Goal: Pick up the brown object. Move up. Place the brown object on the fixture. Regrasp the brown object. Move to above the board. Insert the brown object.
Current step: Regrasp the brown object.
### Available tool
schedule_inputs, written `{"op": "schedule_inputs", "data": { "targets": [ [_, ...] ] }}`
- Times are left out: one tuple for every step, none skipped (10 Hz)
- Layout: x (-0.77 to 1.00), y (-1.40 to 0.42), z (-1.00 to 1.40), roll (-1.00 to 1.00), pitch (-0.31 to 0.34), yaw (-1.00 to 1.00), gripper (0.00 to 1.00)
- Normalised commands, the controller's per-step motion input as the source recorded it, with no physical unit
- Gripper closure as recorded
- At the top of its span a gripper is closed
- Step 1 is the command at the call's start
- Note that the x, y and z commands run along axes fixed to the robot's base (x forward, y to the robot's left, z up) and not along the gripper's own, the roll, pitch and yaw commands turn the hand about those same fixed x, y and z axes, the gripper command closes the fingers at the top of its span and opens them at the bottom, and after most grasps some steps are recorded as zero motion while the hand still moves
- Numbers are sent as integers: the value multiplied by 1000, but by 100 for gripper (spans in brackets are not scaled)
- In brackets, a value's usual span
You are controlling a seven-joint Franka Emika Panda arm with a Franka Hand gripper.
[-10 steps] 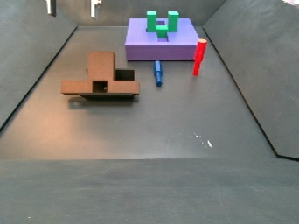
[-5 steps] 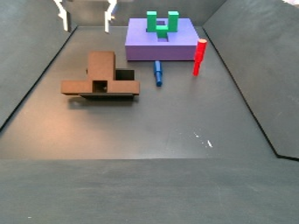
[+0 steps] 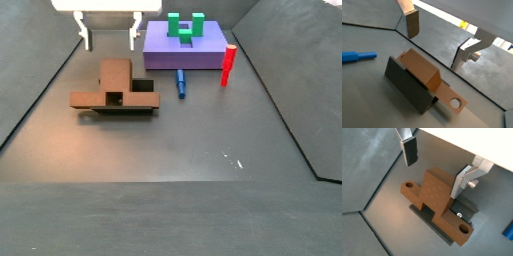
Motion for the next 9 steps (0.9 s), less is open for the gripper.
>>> {"op": "schedule_inputs", "data": {
  "targets": [
    [-3, 0, -289, 331, 0, 106, 0],
    [0, 0, -300, 391, 0, 60, 0],
    [0, 0, -257, 351, 0, 80, 0],
    [0, 0, -171, 297, 0, 177, 0],
    [40, -51, -151, 303, 6, 174, 0],
    [97, -40, -154, 297, 40, 149, 0],
    [37, -11, -251, 283, 23, 166, 0],
    [0, 0, -271, 263, 0, 180, 0],
    [0, -6, -209, 180, 17, 169, 0]
  ]
}}
